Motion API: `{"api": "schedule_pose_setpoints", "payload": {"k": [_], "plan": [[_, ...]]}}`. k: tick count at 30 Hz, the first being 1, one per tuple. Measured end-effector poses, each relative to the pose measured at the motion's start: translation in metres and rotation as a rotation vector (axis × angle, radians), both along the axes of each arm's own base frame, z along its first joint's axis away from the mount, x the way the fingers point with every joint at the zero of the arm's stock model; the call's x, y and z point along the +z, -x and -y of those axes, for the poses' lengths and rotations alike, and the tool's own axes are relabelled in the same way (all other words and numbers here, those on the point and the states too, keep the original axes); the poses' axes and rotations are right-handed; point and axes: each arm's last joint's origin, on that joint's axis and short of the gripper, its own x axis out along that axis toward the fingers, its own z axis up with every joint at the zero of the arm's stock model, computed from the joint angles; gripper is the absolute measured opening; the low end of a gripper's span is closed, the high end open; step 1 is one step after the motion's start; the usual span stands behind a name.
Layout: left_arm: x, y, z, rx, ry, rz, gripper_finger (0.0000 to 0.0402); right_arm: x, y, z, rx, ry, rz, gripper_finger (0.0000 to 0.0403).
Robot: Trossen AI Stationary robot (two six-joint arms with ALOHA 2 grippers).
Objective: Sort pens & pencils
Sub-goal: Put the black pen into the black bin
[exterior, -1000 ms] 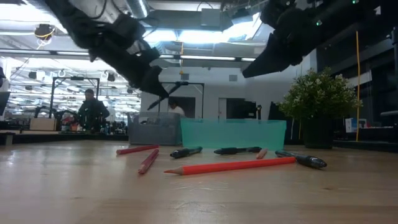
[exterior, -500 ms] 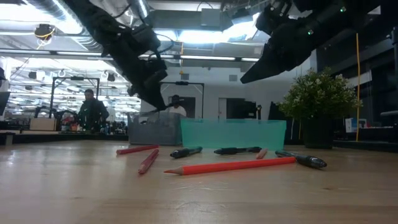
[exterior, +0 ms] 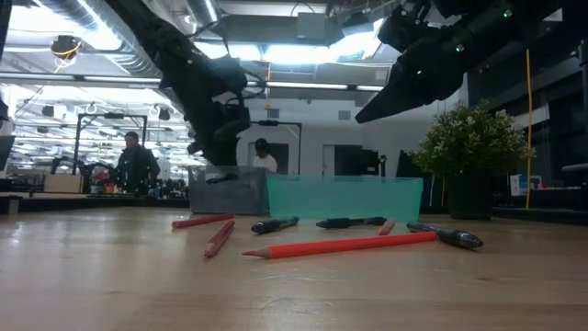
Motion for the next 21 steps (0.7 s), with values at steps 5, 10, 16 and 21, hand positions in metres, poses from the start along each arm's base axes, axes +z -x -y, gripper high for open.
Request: {"api": "schedule_pose_setpoints", "payload": {"k": [5, 10, 16, 21], "plan": [[-0.012, 0.001, -0.005, 0.001, 0.073, -0.046, 0.0021, 0.0, 0.0, 0.0, 0.0, 0.0, 0.001, 0.0029], [-0.02, 0.003, -0.01, 0.013, 0.089, -0.066, 0.0021, 0.0, 0.0, 0.0, -0.001, 0.0, 0.003, 0.0029], [-0.02, 0.003, -0.012, -0.005, 0.113, -0.034, 0.0034, 0.0, 0.0, 0.0, -0.001, 0.0, 0.003, 0.0029], [-0.018, -0.001, -0.013, -0.01, 0.088, -0.004, 0.0049, 0.0, 0.0, 0.0, -0.001, 0.0, 0.003, 0.0029]]}}
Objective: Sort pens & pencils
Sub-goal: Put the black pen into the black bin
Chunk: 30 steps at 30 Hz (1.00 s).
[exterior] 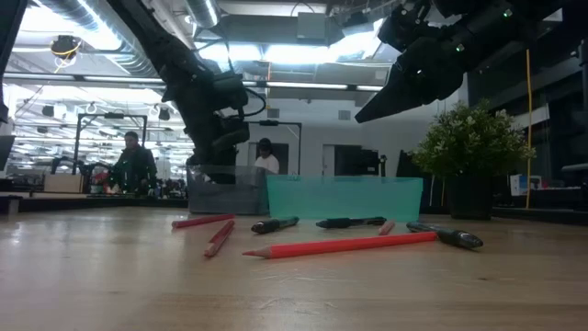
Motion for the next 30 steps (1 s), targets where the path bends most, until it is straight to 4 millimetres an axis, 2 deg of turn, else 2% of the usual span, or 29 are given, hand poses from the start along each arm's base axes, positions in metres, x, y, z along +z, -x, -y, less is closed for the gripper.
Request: {"api": "schedule_pose_setpoints", "payload": {"k": [10, 15, 24, 30], "plan": [[0.002, -0.004, 0.0, -0.033, -0.042, 0.023, 0.0095, 0.0, 0.0, 0.0, -0.001, -0.001, 0.0, 0.0029], [0.004, -0.003, 0.001, -0.119, -0.042, -0.011, 0.0096, 0.0, 0.0, 0.0, -0.001, -0.002, -0.002, 0.0029], [0.048, -0.016, -0.005, -0.23, -0.029, -0.046, 0.0083, 0.0, 0.0, 0.0, -0.001, -0.002, -0.002, 0.0029], [0.066, -0.018, 0.005, -0.285, 0.014, -0.056, 0.0068, -0.002, 0.002, 0.0, -0.003, 0.0, -0.029, 0.0029]]}}
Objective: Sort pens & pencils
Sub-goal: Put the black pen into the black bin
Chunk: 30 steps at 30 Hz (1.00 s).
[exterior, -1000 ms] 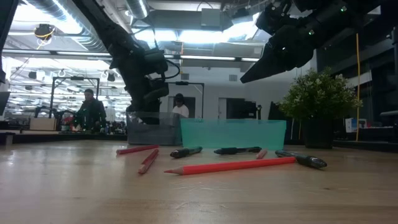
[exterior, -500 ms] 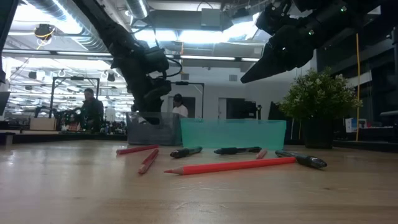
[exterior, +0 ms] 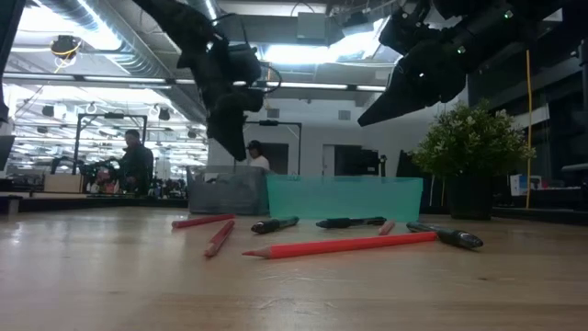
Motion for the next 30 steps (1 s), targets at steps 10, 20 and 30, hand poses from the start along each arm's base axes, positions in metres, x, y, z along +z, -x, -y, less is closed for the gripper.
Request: {"api": "schedule_pose_setpoints", "payload": {"k": [10, 20, 30], "plan": [[0.032, 0.005, 0.049, -0.172, 0.101, 0.108, 0.0023, -0.002, 0.001, 0.0, -0.015, 0.013, -0.021, 0.0029], [0.043, 0.014, 0.115, -0.254, -0.122, 0.273, 0.0002, -0.002, 0.002, -0.009, 0.006, 0.001, -0.016, 0.0029], [-0.001, 0.039, 0.159, -0.284, -0.183, 0.614, 0.0001, -0.001, 0.003, -0.017, 0.027, 0.002, -0.001, 0.0029]]}}
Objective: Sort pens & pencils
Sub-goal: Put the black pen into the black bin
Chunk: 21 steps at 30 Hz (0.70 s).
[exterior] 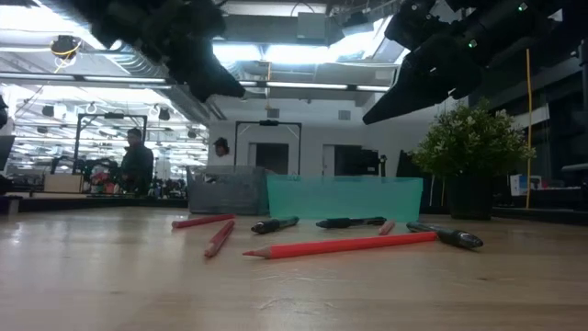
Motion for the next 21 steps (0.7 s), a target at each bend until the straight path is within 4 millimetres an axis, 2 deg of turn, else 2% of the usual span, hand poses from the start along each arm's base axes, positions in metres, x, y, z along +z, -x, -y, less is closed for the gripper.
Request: {"api": "schedule_pose_setpoints", "payload": {"k": [4, 7, 16, 21], "plan": [[-0.011, 0.001, 0.012, 0.044, 0.016, 0.099, 0.0003, 0.0, 0.0, -0.003, 0.008, -0.002, 0.003, 0.0029], [-0.018, 0.001, 0.021, 0.107, -0.005, 0.084, 0.0001, 0.0, 0.001, -0.005, 0.018, -0.003, 0.003, 0.0029], [-0.025, -0.005, 0.041, 0.325, -0.008, 0.114, 0.0001, 0.0, 0.001, -0.006, 0.018, -0.006, 0.003, 0.0029], [-0.038, -0.018, 0.053, 0.302, 0.011, 0.122, 0.0, -0.001, 0.001, -0.006, 0.005, -0.02, -0.001, 0.0029]]}}
